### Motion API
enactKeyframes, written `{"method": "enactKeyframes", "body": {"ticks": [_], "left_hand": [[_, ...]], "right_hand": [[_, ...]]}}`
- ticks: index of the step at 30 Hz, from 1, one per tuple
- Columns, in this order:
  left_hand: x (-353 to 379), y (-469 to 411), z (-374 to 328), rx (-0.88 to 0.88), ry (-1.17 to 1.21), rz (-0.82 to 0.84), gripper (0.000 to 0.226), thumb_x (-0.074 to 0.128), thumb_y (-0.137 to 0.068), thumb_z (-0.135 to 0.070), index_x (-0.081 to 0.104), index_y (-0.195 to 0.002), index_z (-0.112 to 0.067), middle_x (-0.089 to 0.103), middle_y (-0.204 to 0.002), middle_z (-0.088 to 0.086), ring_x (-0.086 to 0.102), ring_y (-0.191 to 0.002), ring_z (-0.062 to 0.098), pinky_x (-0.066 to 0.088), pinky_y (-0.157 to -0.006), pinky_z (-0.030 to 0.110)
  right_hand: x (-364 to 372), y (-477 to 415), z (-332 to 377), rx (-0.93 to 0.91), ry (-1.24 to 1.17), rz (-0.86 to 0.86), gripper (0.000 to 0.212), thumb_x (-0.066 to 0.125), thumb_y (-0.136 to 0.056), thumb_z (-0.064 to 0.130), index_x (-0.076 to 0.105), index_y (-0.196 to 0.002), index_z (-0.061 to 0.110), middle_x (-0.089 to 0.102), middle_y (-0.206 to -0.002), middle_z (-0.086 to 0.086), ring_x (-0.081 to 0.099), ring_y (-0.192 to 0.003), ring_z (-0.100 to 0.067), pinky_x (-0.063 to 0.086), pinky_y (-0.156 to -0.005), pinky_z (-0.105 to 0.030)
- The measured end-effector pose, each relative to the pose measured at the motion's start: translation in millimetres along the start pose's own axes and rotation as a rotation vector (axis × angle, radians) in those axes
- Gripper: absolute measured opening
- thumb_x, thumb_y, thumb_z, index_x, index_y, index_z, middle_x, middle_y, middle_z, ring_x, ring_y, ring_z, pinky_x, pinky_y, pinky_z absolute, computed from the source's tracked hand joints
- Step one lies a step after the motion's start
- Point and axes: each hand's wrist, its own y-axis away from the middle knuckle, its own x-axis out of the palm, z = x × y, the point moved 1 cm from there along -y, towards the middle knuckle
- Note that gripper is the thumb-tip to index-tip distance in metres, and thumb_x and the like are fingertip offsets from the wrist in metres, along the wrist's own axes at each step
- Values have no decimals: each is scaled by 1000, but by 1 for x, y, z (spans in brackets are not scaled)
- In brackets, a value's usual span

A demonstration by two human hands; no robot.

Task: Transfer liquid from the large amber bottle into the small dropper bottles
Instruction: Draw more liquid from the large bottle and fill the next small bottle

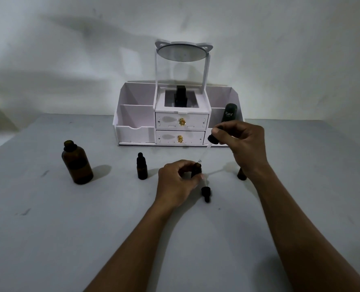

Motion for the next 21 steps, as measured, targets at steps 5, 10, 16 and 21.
{"method": "enactKeyframes", "body": {"ticks": [5, 10, 16, 21], "left_hand": [[0, -1, 1, -1, -17, 0, 37, 79, -76, -27, 70, -112, -23, 68, -110, -10, 59, -92, 1, 40, -77, 3], [0, -1, 3, 2, -13, 3, 38, 80, -76, -27, 70, -112, -22, 69, -111, -10, 61, -95, 3, 43, -82, 6], [1, -2, 2, 4, -46, 8, 38, 77, -79, -27, 68, -115, -22, 67, -114, -9, 57, -93, 1, 42, -82, 6], [1, -2, 2, 0, -30, 13, 38, 78, -78, -26, 68, -115, -22, 68, -115, -8, 58, -94, 2, 43, -84, 8]], "right_hand": [[4, 3, 0, -25, 32, 17, 9, 78, -84, 10, 76, -92, 16, 72, -79, 11, 67, -68, 6, 52, -69, -10], [6, 3, 0, -29, 50, 8, 9, 78, -84, 11, 77, -92, 16, 72, -78, 6, 67, -70, 6, 53, -71, -9], [7, 2, -1, -37, 73, -4, 4, 77, -85, 11, 78, -89, 11, 72, -77, 2, 67, -69, 6, 51, -69, -7], [7, 2, -1, -39, 97, -14, 9, 77, -86, 12, 78, -91, 5, 72, -79, 1, 67, -71, 6, 49, -69, -5]]}}
